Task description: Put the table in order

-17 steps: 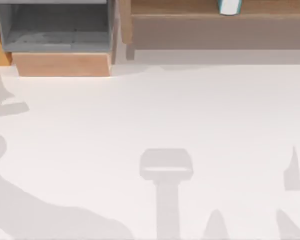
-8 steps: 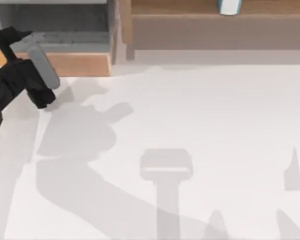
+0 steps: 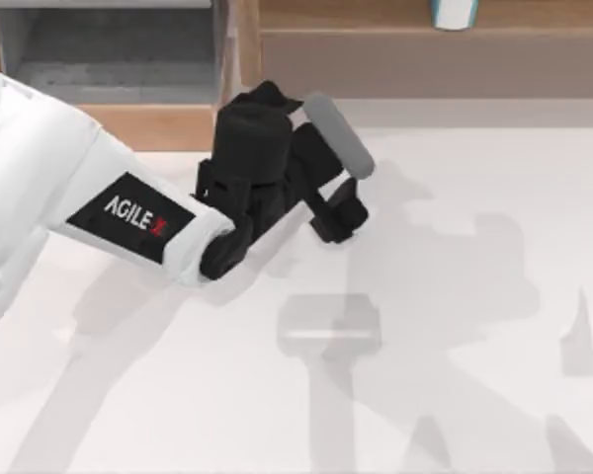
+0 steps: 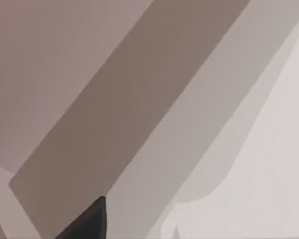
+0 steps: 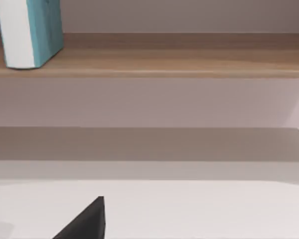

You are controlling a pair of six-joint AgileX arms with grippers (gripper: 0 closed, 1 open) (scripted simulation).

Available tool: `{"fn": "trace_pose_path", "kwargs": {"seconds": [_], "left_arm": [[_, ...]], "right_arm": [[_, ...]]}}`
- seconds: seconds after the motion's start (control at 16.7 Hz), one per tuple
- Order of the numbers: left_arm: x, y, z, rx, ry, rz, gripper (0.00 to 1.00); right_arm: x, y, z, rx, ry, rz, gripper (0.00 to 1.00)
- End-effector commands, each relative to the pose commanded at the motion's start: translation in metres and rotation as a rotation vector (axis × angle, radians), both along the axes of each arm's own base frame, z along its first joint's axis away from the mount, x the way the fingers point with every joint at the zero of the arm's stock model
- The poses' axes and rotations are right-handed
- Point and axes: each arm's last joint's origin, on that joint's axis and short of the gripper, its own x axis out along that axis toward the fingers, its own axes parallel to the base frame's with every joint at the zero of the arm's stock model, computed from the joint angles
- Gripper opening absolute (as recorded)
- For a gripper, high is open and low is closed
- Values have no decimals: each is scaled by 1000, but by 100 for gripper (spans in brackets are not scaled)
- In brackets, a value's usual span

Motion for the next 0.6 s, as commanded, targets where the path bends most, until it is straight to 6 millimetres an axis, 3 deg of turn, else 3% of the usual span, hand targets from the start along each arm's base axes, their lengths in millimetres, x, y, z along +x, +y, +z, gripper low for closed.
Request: {"fn": "trace_pose_path", "kwargs": {"seconds": [0.3, 0.42, 0.6], "left_arm": [[5, -115, 41, -266, -30, 206, 100], [10, -147, 64, -394, -66, 299, 100], [19, -178, 94, -570, -123, 429, 100]], "right_arm": [[0, 0, 0, 0, 0, 0, 100], [0, 0, 0, 0, 0, 0, 100], [0, 0, 0, 0, 0, 0, 100]]}}
